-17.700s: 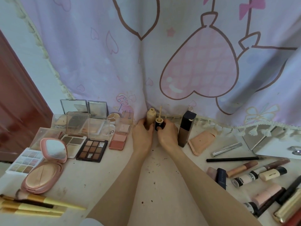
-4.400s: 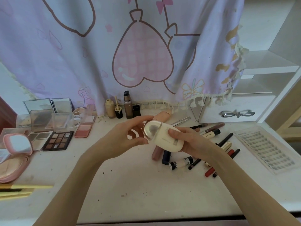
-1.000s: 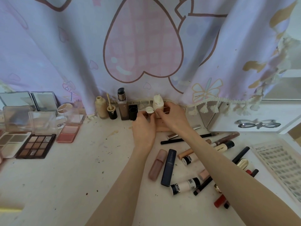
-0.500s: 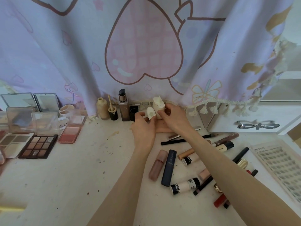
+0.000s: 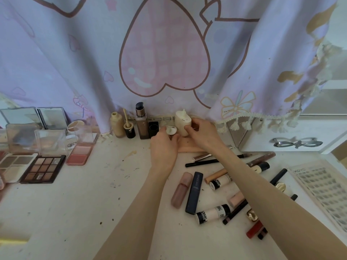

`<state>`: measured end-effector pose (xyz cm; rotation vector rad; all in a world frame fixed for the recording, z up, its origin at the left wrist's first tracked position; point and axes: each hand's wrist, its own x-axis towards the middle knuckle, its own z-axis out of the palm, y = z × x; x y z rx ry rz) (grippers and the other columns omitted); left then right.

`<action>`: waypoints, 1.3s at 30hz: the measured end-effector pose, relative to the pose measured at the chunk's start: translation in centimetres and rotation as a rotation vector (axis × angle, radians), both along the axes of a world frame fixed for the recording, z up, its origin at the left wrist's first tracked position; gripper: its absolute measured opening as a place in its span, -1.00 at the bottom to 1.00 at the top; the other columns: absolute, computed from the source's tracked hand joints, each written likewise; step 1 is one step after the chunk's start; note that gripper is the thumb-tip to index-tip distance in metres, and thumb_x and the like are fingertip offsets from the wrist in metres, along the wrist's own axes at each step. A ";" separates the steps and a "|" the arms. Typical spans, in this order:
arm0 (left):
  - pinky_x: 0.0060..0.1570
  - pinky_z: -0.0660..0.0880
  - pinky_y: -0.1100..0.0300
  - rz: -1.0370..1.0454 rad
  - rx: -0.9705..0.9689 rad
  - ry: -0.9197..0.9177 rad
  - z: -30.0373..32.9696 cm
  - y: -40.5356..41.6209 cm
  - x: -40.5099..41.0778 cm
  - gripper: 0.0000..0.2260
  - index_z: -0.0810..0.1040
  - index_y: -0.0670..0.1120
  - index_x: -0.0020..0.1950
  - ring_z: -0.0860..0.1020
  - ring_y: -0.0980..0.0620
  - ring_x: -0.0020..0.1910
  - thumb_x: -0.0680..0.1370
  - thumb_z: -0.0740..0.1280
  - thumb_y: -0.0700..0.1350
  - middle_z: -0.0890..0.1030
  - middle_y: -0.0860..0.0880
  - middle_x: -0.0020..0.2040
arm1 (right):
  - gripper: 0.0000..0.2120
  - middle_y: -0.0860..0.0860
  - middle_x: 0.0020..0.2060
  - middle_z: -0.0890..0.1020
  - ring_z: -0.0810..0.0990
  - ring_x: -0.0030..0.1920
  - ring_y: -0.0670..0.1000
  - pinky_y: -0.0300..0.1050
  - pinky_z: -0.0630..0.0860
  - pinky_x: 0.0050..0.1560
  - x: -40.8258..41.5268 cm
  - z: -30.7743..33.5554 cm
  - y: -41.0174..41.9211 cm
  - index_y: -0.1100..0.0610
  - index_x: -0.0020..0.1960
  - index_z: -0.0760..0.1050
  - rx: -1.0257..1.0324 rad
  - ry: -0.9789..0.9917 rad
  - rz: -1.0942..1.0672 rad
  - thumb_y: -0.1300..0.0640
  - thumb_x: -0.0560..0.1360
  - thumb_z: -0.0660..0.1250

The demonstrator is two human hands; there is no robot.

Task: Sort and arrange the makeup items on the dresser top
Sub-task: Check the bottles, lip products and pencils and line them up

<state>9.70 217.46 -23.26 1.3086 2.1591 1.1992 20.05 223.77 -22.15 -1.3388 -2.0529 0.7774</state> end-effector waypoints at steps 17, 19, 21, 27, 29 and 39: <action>-0.02 0.45 0.10 -0.047 0.030 0.090 -1.0 -0.4 0.5 -0.79 0.57 -0.17 0.14 0.54 -0.08 0.04 0.58 0.22 -0.16 0.62 -0.13 0.04 | -0.78 0.08 0.01 0.64 0.57 0.04 0.03 -0.22 0.41 0.03 -0.3 -0.4 -0.2 0.20 0.10 0.55 0.028 0.037 -0.061 0.13 0.52 0.27; 0.03 0.45 0.06 -0.084 0.012 0.109 -1.2 -0.3 0.4 -0.78 0.55 -0.15 0.18 0.51 -0.09 0.10 0.58 0.21 -0.14 0.60 -0.13 0.08 | -0.76 0.09 0.02 0.64 0.56 0.06 0.05 -0.15 0.43 0.08 -0.5 -0.5 -0.1 0.20 0.11 0.56 0.032 0.038 -0.070 0.12 0.51 0.28; 0.03 0.44 0.05 -0.113 0.000 0.120 -1.3 -0.1 0.2 -0.77 0.54 -0.13 0.18 0.49 -0.09 0.13 0.59 0.20 -0.14 0.60 -0.13 0.09 | -0.75 0.09 0.03 0.64 0.56 0.07 0.05 -0.13 0.43 0.10 -0.6 -0.6 -0.1 0.20 0.13 0.56 0.042 0.044 -0.074 0.11 0.50 0.30; 0.05 0.41 0.07 -0.174 -0.057 0.162 -1.5 -0.2 -0.4 -0.73 0.49 -0.10 0.27 0.44 -0.09 0.18 0.59 0.17 -0.14 0.58 -0.13 0.13 | -0.72 0.10 0.07 0.63 0.55 0.11 0.05 -0.17 0.40 0.10 -0.6 -0.6 -0.2 0.20 0.18 0.53 0.057 0.034 -0.067 0.12 0.51 0.30; 0.01 0.35 0.12 -0.213 -0.087 0.175 -1.4 -0.5 -0.5 -0.72 0.48 -0.10 0.29 0.40 -0.09 0.19 0.60 0.16 -0.13 0.57 -0.13 0.13 | -0.70 0.10 0.10 0.62 0.55 0.12 0.05 -0.16 0.40 0.12 -0.4 -0.4 -0.4 0.20 0.22 0.51 0.054 0.014 -0.045 0.14 0.52 0.27; 0.09 0.33 0.25 -0.310 -0.097 0.157 -1.1 -1.7 -1.0 -0.61 0.43 -0.17 0.32 0.46 -0.08 0.15 0.50 0.34 -0.19 0.54 -0.14 0.17 | -0.67 0.14 0.05 0.57 0.50 0.11 0.12 -0.02 0.44 0.06 2.9 0.9 -2.3 0.22 0.12 0.51 0.063 -0.562 0.180 0.00 0.50 0.29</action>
